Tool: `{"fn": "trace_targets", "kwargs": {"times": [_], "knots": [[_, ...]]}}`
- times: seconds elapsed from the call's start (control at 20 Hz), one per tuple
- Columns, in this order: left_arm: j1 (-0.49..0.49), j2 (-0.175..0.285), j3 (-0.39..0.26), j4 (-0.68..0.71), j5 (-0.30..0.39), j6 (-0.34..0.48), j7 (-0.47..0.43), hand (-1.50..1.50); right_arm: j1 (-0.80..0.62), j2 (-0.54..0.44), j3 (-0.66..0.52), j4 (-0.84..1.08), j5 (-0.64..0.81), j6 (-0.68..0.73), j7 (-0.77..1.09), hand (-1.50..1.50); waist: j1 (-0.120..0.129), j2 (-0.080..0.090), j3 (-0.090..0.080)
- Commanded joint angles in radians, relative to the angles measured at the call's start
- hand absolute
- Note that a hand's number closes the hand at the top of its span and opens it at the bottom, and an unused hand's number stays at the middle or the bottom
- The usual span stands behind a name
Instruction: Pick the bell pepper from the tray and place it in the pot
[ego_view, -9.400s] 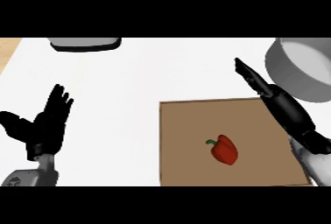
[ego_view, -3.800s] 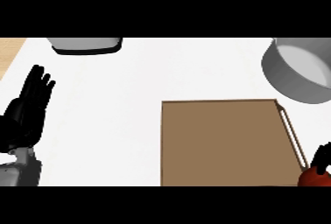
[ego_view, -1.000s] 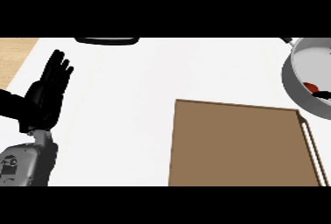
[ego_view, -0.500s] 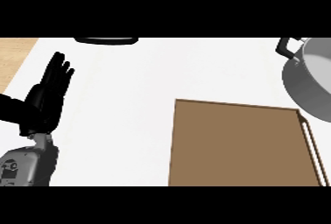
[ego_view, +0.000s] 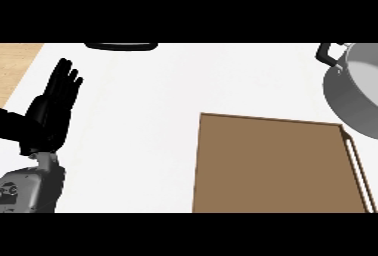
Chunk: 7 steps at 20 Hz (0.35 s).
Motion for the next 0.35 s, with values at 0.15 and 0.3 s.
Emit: {"fn": "trace_targets", "kwargs": {"times": [0.15,0.3], "knots": [[0.004,0.005,0.014,0.015,0.009,-0.008,-0.016,0.00,0.051,-0.038,-0.010,-0.012,-0.016,0.139,-0.078,-1.50,-0.005,0.004,0.002],[0.006,-0.001,-0.007,0.004,-0.004,-0.006,0.001,0.00,0.039,-0.048,-0.008,-0.025,-0.018,0.134,-0.048,-1.50,0.008,0.003,0.002]]}}
